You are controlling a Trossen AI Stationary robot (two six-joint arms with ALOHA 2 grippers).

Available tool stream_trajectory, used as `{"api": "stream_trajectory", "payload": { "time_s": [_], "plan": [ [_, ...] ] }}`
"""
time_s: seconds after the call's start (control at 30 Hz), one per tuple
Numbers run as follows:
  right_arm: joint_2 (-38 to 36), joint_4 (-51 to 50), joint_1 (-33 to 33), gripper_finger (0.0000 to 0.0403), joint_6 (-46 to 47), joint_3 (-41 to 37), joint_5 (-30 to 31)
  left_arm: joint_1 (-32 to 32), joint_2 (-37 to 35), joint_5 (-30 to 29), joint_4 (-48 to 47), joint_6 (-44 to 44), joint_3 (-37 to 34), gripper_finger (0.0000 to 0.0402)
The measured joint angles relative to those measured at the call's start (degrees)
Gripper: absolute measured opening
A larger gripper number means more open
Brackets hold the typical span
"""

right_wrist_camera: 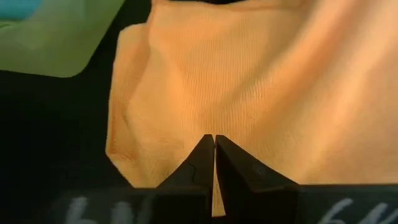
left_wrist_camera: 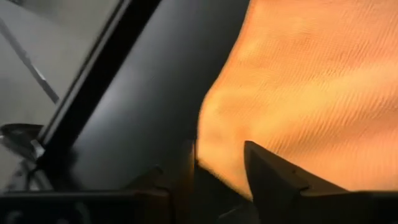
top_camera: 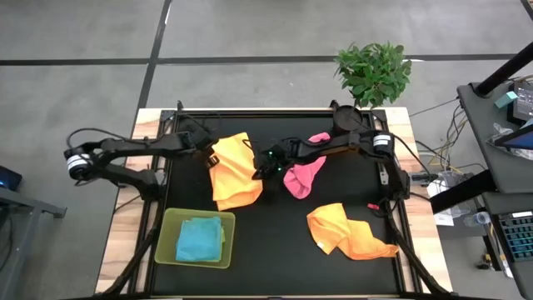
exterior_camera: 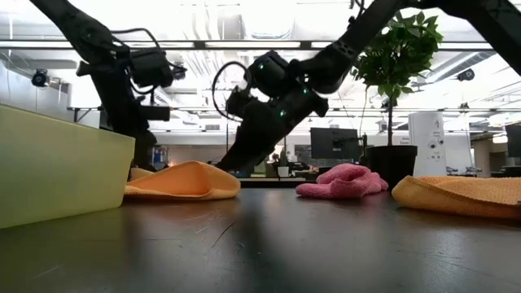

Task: Fold microfiber towels
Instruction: Fold the top orange microfiber towel

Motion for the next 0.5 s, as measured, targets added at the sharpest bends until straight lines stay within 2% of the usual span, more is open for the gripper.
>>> {"api": "stream_trajectory", "payload": {
  "time_s": [0.17, 0.3, 0.5],
  "plan": [
    [-2.8, -1.2, -0.5, 0.0009, -2.6, 0.2, 0.2, 0.0, -4.0, -2.0, -2.4, 3.0, 0.3, 0.0164],
    [-2.6, -1.4, -2.1, 0.0009, -5.3, 2.2, 0.7, 0.0, -7.8, -1.7, -2.6, 3.2, 0.3, 0.0170],
    [2.0, -1.3, -5.2, 0.0008, -4.1, 9.0, 3.2, -0.1, -13.4, 12.3, -2.5, 2.3, -1.1, 0.0171]
  ]
}}
